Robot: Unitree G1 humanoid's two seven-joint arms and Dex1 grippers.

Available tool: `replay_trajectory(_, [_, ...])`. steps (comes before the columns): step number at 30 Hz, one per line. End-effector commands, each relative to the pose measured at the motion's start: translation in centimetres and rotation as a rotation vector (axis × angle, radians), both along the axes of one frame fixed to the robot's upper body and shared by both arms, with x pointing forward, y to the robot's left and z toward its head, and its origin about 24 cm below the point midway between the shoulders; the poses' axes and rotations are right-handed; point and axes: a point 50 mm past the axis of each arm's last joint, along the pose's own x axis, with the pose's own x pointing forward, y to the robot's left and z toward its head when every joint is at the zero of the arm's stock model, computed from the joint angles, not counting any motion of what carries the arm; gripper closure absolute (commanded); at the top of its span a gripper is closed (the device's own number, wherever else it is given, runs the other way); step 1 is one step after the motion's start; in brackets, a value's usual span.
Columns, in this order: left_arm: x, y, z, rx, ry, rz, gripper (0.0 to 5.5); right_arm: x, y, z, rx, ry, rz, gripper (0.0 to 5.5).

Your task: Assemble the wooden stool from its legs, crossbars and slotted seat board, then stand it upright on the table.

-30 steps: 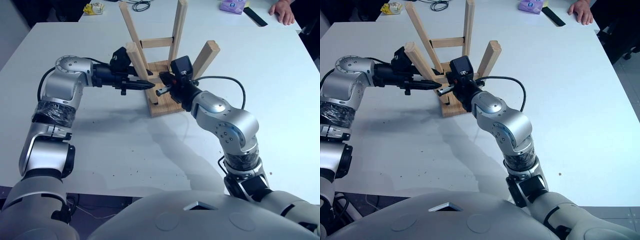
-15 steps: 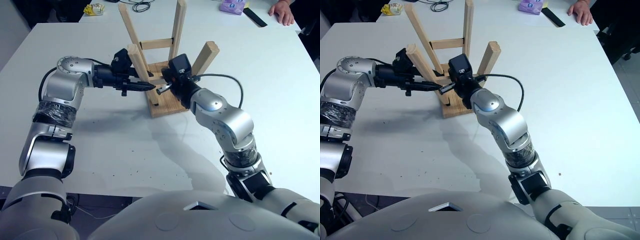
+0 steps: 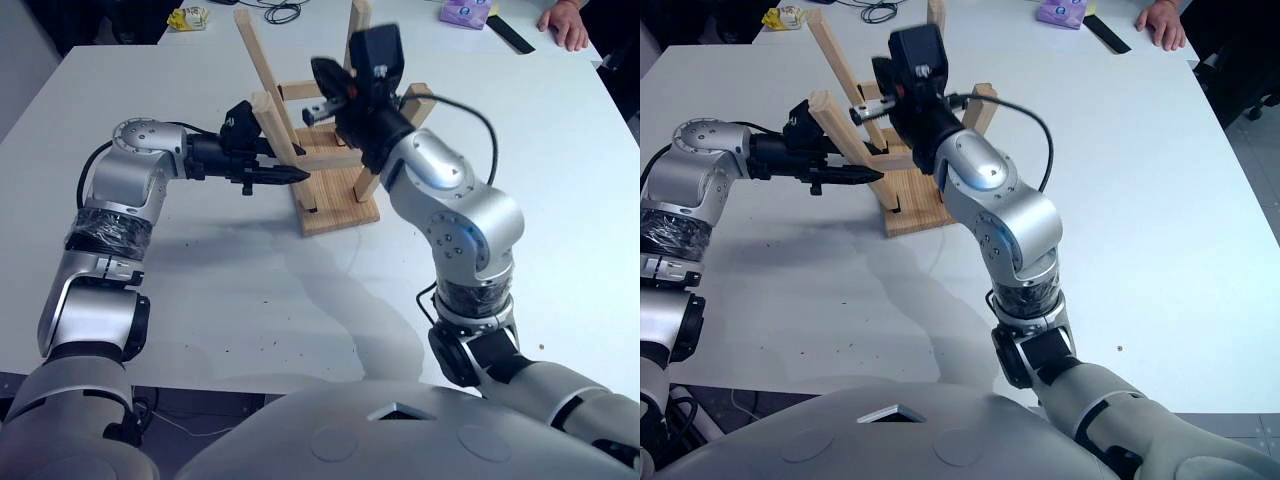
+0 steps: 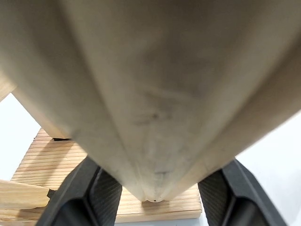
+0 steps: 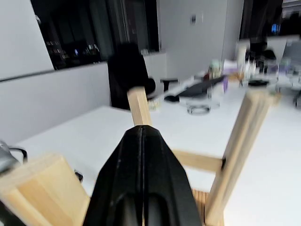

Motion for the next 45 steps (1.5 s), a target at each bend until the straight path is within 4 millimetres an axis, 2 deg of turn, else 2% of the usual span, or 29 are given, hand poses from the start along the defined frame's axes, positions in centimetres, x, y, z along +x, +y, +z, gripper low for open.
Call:
replay_trajectory(1, [-4.0,1.3,-9.1,0.191,0.391,0.044,3.43,-1.1,-0.3,-6.5,-0.275,0.171,0.077,5.50])
replay_trajectory(3, [-4.0,1.3,-9.2,0.190,0.392,0.049,3.43,-1.4,-0.2,-6.4,-0.278,0.164,0.094,5.50])
replay_trajectory(6, [-4.2,1.3,-9.6,0.185,0.394,0.061,3.43,-1.2,-0.1,-3.9,-0.166,0.080,0.100,5.50])
replay_trajectory(9, [-4.6,1.2,-10.1,0.180,0.397,0.068,3.43,-1.2,-0.3,0.2,0.011,-0.041,0.126,5.50])
replay_trajectory(11, [-4.4,1.0,-10.3,0.164,0.378,0.101,3.43,-1.6,-1.0,3.6,0.189,-0.131,0.169,5.50])
replay_trajectory(13, [-3.4,0.8,-9.8,0.112,0.318,0.181,3.43,-1.5,-2.4,6.3,0.347,-0.210,0.178,5.50])
replay_trajectory(16, [-2.9,0.9,-8.2,0.013,0.243,0.232,3.43,-0.3,-4.8,8.6,0.487,-0.244,0.146,5.50])
replay_trajectory(19, [-3.7,1.0,-7.3,-0.039,0.223,0.234,3.43,0.9,-6.8,9.9,0.500,-0.265,0.103,5.50])
replay_trajectory(23, [-5.1,1.5,-7.5,-0.024,0.213,0.259,3.43,1.8,-9.6,13.1,0.494,-0.377,0.053,5.50])
replay_trajectory(26, [-6.0,2.1,-7.5,0.006,0.226,0.237,3.43,2.5,-12.2,14.2,0.413,-0.449,-0.026,5.50])
replay_trajectory(27, [-6.2,2.2,-7.4,0.015,0.231,0.226,3.07,2.9,-13.1,14.3,0.387,-0.457,-0.061,5.50])
replay_trajectory(29, [-6.6,2.6,-7.1,0.028,0.247,0.196,2.89,4.0,-14.9,14.0,0.352,-0.448,-0.116,5.50])
replay_trajectory(32, [-6.6,2.8,-6.6,0.048,0.255,0.151,2.38,5.4,-16.5,12.3,0.266,-0.390,-0.150,5.50])
replay_trajectory(37, [-6.0,3.5,-5.7,0.047,0.210,0.169,1.78,6.5,-16.5,4.0,-0.160,-0.201,-0.096,5.50])
replay_trajectory(39, [-5.8,4.1,-5.5,0.042,0.173,0.253,1.78,6.3,-17.6,0.4,-0.293,-0.124,-0.131,5.50])
replay_trajectory(41, [-5.8,4.6,-5.4,0.038,0.130,0.382,1.78,5.9,-18.4,-1.9,-0.361,-0.093,-0.161,5.50])
replay_trajectory(43, [-6.2,5.0,-5.3,0.027,0.088,0.569,1.78,5.6,-19.0,-3.2,-0.339,-0.075,-0.208,5.50])
replay_trajectory(45, [-7.3,4.8,-4.8,-0.011,0.074,0.732,1.78,5.2,-19.2,-3.6,-0.298,-0.078,-0.230,5.50])
